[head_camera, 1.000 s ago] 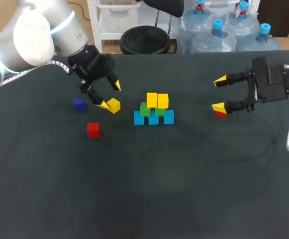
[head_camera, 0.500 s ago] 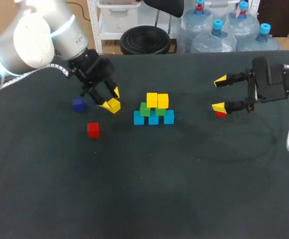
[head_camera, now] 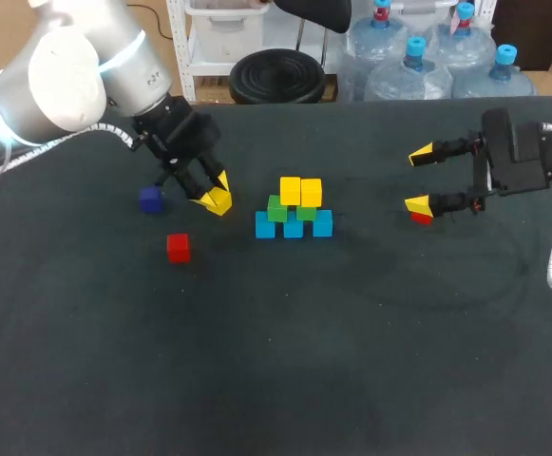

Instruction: Place the blue cubes, place green cubes on the blue cubes, place the yellow cubes on the green cubes, then place the red cubes on the yellow cubes, and place purple cube on the red cubes.

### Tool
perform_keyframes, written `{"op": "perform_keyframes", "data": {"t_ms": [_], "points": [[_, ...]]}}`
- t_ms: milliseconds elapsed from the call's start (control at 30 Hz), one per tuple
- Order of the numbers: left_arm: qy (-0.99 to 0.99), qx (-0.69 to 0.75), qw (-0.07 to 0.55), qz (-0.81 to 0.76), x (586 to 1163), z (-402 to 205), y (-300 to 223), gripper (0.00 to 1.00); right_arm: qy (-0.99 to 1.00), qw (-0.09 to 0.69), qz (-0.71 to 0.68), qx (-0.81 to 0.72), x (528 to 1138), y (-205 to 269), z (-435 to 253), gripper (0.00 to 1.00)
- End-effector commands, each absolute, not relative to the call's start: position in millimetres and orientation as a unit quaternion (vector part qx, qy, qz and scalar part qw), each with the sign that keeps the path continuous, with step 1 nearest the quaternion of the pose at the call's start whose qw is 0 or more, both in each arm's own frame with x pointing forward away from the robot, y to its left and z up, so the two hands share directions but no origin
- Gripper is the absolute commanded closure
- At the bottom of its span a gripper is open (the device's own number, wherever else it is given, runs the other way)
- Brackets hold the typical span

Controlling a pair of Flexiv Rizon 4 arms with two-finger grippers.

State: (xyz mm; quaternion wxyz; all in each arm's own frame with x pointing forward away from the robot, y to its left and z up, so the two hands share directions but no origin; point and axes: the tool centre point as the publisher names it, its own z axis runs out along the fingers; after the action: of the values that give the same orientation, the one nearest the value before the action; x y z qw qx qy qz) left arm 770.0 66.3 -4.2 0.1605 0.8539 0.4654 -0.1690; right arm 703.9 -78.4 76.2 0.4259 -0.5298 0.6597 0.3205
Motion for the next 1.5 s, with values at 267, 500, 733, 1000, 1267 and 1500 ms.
{"op": "perform_keyframes", "data": {"t_ms": [267,500,733,1000,1267,1500], "points": [[0.534,0.809,0.183,-0.164,767,31,51,1.0,0.659,0.427,0.32,-0.53,704,-78,75,0.0],[0.575,0.78,0.187,-0.159,767,55,36,1.0,0.659,0.427,0.32,-0.53,704,-78,75,0.0],[0.623,0.748,0.171,-0.153,763,66,27,1.0,0.659,0.427,0.32,-0.53,704,-78,75,0.0],[0.663,0.707,0.191,-0.156,757,71,10,1.0,0.659,0.427,0.32,-0.53,704,-78,75,0.0],[0.671,0.698,0.201,-0.145,753,72,4,1.0,0.659,0.427,0.32,-0.53,704,-78,75,0.0],[0.678,0.693,0.201,-0.138,746,73,5,1.0,0.659,0.427,0.32,-0.53,704,-78,75,0.0]]}}
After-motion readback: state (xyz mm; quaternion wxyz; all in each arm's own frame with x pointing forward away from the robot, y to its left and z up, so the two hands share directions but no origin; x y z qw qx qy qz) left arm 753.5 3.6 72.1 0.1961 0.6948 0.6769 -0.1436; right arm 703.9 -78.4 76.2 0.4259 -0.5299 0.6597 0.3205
